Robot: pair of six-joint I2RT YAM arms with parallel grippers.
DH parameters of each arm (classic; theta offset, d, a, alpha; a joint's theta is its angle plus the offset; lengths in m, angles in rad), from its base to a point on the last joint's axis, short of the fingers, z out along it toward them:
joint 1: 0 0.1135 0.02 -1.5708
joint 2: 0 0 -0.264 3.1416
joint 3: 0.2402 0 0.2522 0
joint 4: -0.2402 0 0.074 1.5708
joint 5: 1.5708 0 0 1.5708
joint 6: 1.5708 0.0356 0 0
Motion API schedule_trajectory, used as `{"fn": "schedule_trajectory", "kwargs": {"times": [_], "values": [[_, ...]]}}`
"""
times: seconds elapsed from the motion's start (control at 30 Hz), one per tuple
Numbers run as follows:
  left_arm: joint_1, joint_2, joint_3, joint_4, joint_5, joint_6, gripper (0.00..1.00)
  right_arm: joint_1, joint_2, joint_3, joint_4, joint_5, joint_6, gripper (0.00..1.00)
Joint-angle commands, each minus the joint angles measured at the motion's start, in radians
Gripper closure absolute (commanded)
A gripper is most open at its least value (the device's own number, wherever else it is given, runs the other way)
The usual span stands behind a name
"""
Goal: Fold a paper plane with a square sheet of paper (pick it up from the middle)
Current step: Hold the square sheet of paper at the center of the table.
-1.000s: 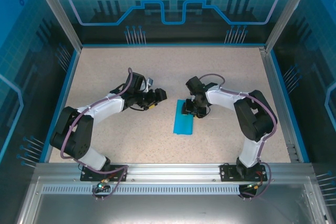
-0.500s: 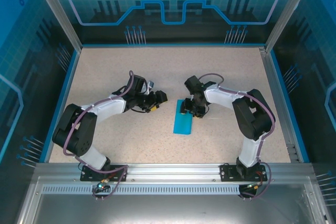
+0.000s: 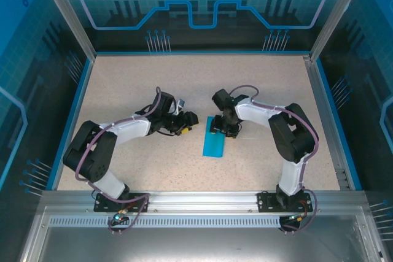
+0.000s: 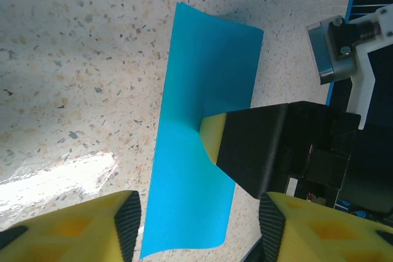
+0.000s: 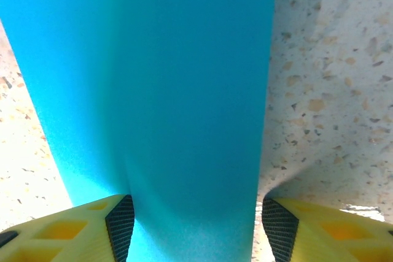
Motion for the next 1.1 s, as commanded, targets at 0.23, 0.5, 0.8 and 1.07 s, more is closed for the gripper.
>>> {"fn": "schedule_trajectory", "kwargs": {"times": [0.23, 0.5, 0.8, 1.07], "values": [[-0.009, 0.054, -0.010, 0.048, 0.062, -0.032, 0.54, 0.028, 0.130, -0.023, 0.012, -0.014, -0.017, 0.36], [-0.009, 0.050, -0.002, 0.010, 0.031, -0.036, 0.56, 0.025, 0.153, -0.037, 0.035, -0.025, -0.055, 0.36], [-0.009, 0.053, -0.007, 0.024, 0.015, -0.047, 0.59, -0.003, 0.154, -0.059, 0.051, -0.036, -0.104, 0.37], [-0.009, 0.081, -0.010, 0.060, 0.036, -0.055, 0.62, -0.008, 0.176, -0.049, 0.061, -0.070, -0.110, 0.37]]}}
